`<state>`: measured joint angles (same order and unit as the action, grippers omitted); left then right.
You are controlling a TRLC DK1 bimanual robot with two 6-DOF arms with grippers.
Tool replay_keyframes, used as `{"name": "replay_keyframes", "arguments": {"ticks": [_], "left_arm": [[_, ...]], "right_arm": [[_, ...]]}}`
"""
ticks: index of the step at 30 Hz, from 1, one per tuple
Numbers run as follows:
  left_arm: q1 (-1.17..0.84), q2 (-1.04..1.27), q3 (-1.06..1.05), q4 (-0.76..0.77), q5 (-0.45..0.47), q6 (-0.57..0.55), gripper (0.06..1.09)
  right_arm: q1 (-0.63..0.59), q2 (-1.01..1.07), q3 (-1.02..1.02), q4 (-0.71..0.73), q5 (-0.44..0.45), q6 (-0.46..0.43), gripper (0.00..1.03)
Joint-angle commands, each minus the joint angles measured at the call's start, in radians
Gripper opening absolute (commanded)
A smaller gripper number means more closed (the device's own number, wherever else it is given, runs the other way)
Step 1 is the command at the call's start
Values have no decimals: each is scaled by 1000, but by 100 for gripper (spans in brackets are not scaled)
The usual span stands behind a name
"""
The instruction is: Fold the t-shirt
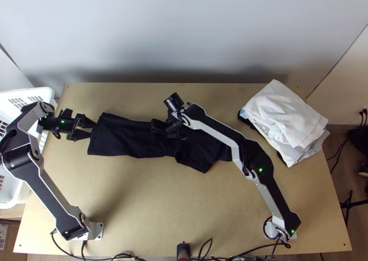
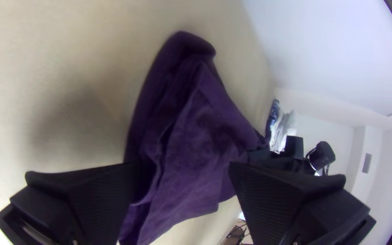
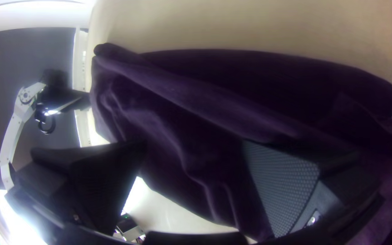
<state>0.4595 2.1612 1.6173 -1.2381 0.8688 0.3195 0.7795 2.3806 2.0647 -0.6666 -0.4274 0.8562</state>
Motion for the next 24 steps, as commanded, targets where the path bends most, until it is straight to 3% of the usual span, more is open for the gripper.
{"name": "replay_keyframes", "arguments": {"ticks": [1,15,19,21,22,24], "left_arm": [[-39,35,-10,-50,102,39,97],[-179,38,-33,100,65,-40,94],[-199,28,-42,132,65,-91,46],[-197,17,-54,149,62,-114,16],[-196,15,-56,170,50,-154,9],[-186,5,-66,177,38,-160,9]], "right_arm": [[-5,6,18,-4,-1,-2,97],[-19,-1,41,-27,-1,-3,97],[-29,-3,52,-27,-1,-3,97],[-37,-9,54,-28,-1,-5,97],[-43,-12,57,-28,-1,-3,97],[-63,-29,55,-28,-1,-3,97]]}}
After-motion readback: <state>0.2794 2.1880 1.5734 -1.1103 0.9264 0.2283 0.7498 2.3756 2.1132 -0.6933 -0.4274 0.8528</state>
